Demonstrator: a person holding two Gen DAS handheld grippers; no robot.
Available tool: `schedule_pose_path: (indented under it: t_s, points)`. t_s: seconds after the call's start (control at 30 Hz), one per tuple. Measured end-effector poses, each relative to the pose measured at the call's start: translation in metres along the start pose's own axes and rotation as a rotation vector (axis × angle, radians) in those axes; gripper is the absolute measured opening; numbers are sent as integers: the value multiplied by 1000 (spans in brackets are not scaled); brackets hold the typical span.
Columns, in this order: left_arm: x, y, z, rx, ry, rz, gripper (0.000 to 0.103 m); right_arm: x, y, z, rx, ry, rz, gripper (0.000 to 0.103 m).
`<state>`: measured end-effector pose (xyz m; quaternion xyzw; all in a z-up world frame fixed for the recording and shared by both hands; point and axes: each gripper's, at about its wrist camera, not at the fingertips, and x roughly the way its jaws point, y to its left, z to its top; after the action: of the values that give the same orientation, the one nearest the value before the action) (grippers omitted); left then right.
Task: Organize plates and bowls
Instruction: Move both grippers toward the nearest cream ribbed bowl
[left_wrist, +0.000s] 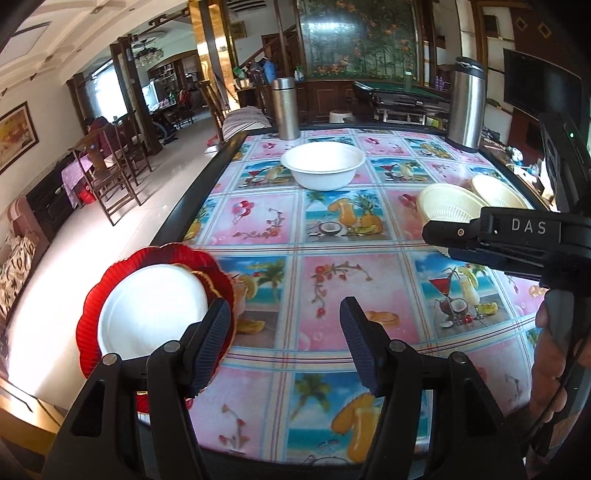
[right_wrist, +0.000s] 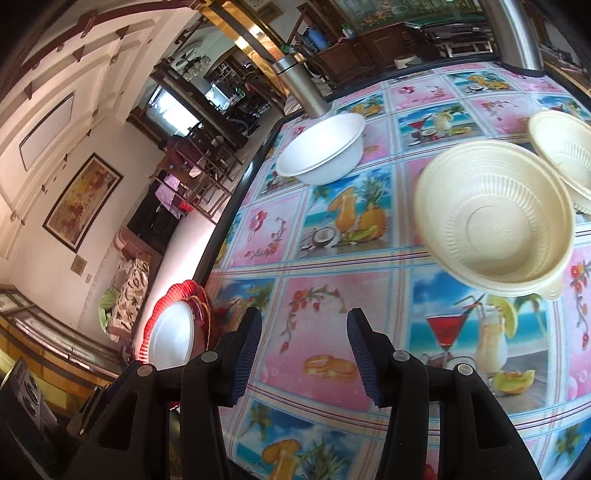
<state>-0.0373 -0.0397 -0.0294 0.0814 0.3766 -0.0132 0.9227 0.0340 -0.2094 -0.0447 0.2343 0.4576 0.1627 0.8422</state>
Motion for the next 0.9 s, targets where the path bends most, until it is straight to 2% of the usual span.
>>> schedule_pose_path:
  t_s: [0.27, 0.5, 0.67, 0.9]
  points:
    - [18, -57, 22, 117, -13, -21, 61, -53, -60, 8, 83, -95, -28, 51]
    - [30, -93, 51, 151, -44, -56, 61, -91, -114, 17, 179, -167, -92, 53]
    - [42, -111, 68, 165, -51, -80, 61, -96, -145, 28, 219, -170, -126, 53]
    - [67, -120, 90, 149, -41, -89, 61, -85, -163, 47, 237, -154, -136, 53]
